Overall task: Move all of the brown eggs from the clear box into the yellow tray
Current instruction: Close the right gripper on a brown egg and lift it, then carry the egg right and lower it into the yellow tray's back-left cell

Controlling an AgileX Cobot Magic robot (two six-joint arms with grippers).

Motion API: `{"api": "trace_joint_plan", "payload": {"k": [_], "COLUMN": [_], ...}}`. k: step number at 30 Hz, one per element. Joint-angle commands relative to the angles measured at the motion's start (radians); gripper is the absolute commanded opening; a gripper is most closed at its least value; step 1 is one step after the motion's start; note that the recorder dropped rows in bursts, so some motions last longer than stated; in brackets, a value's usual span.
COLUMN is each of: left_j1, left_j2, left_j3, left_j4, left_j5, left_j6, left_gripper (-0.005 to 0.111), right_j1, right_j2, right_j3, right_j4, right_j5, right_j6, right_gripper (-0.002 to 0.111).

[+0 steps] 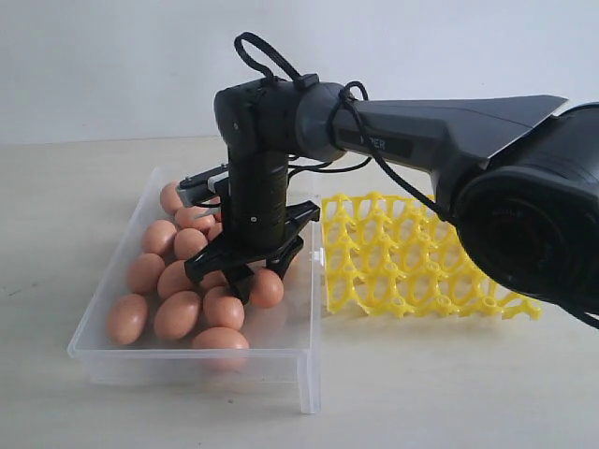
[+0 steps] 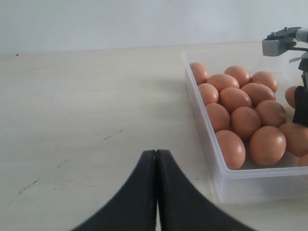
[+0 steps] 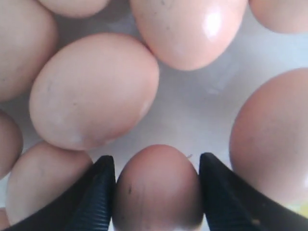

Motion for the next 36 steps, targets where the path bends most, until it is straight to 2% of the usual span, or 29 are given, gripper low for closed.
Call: {"api": "trace_joint_plan", "payload": {"k": [1, 2, 3, 11, 20, 27, 32, 36], "left_j1": [0.001, 0.001, 0.001, 0.001, 0.001, 0.001, 0.001, 0.001], "left_j2": [-0.006, -0.006, -0.006, -0.006, -0.006, -0.006, -0.006, -0.006], "left_j3": [-0.004, -0.004, -0.004, -0.004, -0.004, -0.004, -0.004, -0.004], "left_j4": [-0.001, -0.001, -0.001, -0.001, -0.001, -0.001, -0.001, -0.001], "left_j5": [-0.010, -0.010, -0.010, -0.010, -0.010, -0.010, -0.010, -0.010], "left_j6": [-0.001, -0.001, -0.001, -0.001, -0.001, -0.001, -0.001, -0.001], "left_gripper": [0.000, 0.000, 0.000, 0.000, 0.000, 0.000, 0.000, 0.000], "right_j1": [-0.004, -0.004, -0.004, -0.004, 0.006, 0.006, -0.012, -0.080], "right_j2": [0.000, 0.000, -0.004, -0.086, -0.312, -0.605, -0.852, -1.022], "right_j3": [0.001, 0.001, 0.001, 0.000, 0.030, 0.301, 0.625, 0.920], "right_j4": [0.050, 0.059, 0.064, 0.054, 0.034, 0.009, -0.038, -0.032], "right_j5": [-0.002, -0.002, -0.002, -0.002, -0.003, -0.302, -0.672, -1.071], "right_j6": [-0.035, -0.053, -0.069, -0.072, -0.110, -0.123, -0.090, -0.049], "right_gripper": [0.021, 0.008, 0.001, 0.000, 0.000, 0.000, 0.000, 0.000]}}
